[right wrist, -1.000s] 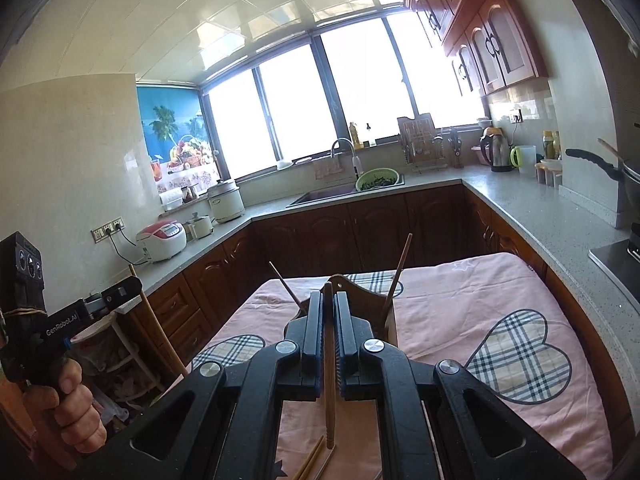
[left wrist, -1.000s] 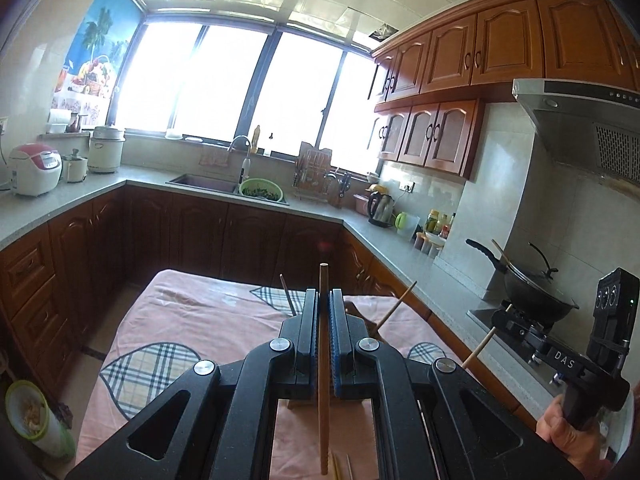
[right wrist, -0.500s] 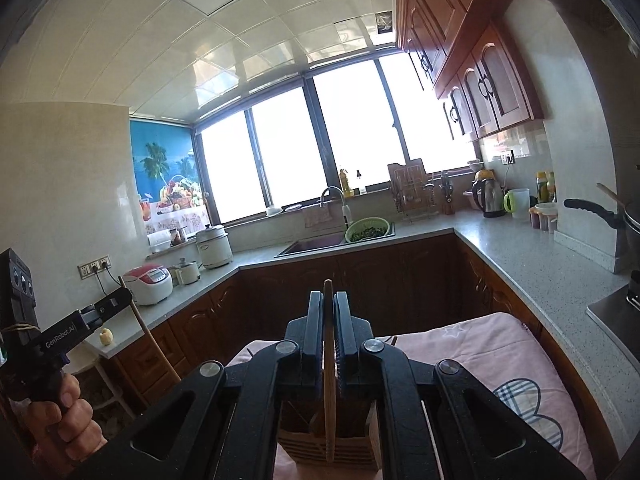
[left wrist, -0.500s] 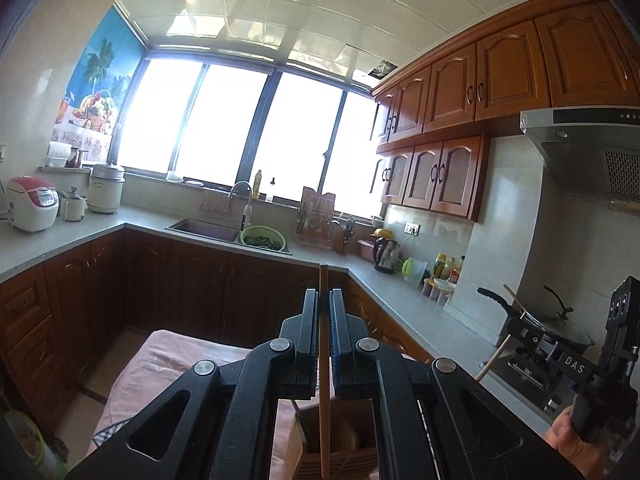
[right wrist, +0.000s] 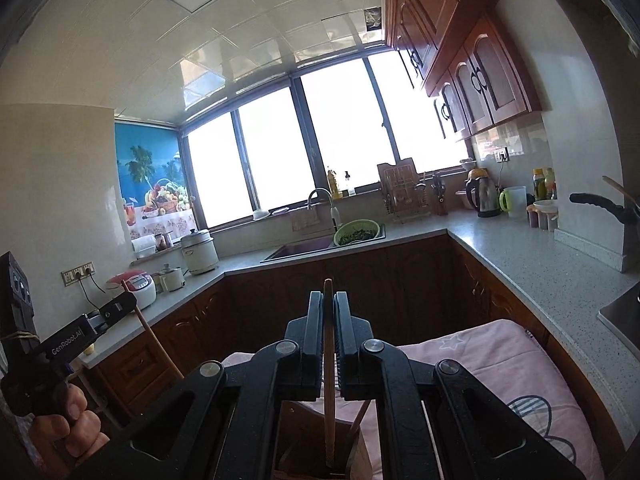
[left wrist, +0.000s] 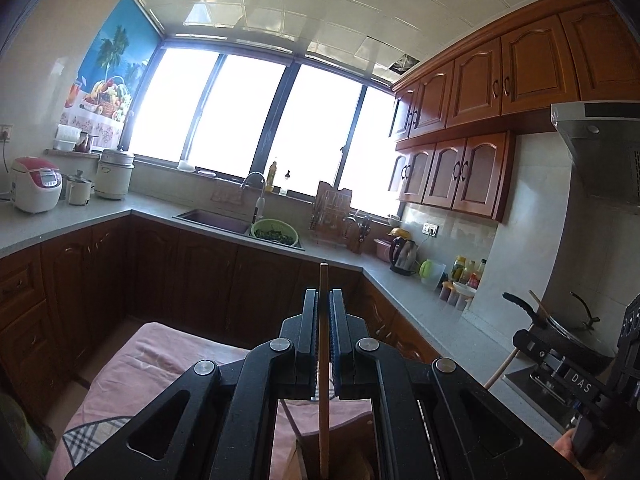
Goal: Organize utensils
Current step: 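Lift and lower the left tool's chopstick into the holder while the right tool inserts its own, then open the left tool to release the chopstick while the right tool opens too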
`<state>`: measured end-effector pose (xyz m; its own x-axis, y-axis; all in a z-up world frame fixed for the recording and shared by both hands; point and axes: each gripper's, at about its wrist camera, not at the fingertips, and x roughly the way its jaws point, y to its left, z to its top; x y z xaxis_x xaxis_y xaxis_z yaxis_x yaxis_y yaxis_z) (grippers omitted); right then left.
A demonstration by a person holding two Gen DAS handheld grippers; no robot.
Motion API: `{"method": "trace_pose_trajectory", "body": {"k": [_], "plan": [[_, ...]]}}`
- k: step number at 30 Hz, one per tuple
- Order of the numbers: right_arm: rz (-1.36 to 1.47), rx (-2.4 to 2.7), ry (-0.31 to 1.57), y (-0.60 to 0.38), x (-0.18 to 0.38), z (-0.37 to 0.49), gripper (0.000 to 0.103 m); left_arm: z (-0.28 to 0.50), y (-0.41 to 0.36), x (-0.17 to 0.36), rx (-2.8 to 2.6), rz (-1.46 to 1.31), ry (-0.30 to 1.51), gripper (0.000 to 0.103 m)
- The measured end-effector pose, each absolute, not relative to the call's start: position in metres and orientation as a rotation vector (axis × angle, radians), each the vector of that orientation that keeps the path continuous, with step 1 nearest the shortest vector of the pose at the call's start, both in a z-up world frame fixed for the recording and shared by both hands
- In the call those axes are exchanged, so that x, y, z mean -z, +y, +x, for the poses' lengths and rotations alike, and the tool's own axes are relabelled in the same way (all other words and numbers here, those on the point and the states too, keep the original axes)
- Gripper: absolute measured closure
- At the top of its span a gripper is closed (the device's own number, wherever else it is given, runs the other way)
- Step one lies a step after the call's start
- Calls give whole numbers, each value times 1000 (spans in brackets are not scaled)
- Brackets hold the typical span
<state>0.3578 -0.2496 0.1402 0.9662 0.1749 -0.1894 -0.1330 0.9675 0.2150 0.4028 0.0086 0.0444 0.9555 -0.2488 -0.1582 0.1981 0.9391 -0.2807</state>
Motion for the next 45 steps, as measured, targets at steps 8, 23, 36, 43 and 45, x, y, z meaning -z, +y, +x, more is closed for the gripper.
{"method": "trace_pose_trajectory", "body": {"k": [8,23,36,43,45], "plan": [[261,-142,257,-254,-95,378,98,436,-5,-8,173,-318,234,100],[297,-114,321,-260,-61,393,98,440,-6,-2,189,-274,317,100],[303,-128,362,-256,-63,393,83,447,4,-20,230,-279,359,96],[309,-130,320,-256,-75,377,53,430,13,-28,213,-293,342,70],[319,-132,310,-258,-78,373,42,422,16,-31,211,-301,332,58]]}}
